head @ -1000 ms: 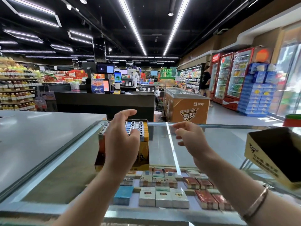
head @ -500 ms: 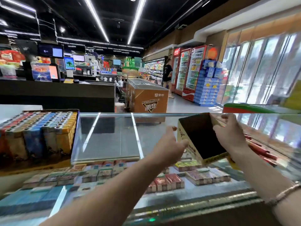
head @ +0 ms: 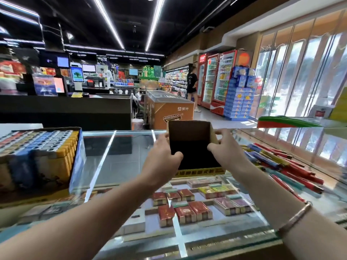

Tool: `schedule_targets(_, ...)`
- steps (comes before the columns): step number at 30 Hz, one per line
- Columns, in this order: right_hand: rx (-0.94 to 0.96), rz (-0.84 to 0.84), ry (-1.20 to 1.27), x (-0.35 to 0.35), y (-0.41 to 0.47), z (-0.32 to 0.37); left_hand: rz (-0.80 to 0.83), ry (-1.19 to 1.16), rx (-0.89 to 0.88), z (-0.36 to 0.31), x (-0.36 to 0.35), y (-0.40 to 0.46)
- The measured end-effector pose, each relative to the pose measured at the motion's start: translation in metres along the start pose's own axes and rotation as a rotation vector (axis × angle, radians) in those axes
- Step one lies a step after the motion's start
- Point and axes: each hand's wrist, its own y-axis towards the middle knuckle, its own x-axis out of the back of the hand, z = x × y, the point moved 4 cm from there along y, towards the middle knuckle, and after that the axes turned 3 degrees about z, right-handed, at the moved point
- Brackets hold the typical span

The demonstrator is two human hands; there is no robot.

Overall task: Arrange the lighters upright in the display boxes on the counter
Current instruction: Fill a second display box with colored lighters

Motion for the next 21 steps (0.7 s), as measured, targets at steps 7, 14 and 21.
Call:
schedule_targets(7,-0.009,0.048,-0.084,-0.037,0.022,0.004,0.028,0.148,0.111,0.032,0.022,0.005)
schedule_targets(14,-0.043,-0.025,-0.385,-0.002,0.063,-0.015,0.058,0.191,0.104,0.040,0.023,0.019)
schedule_targets(21,-0.150,0.276,-0.668,0.011,0.057,-0.041,-0.021,0.240,0.080,0.041,0.029,0.017)
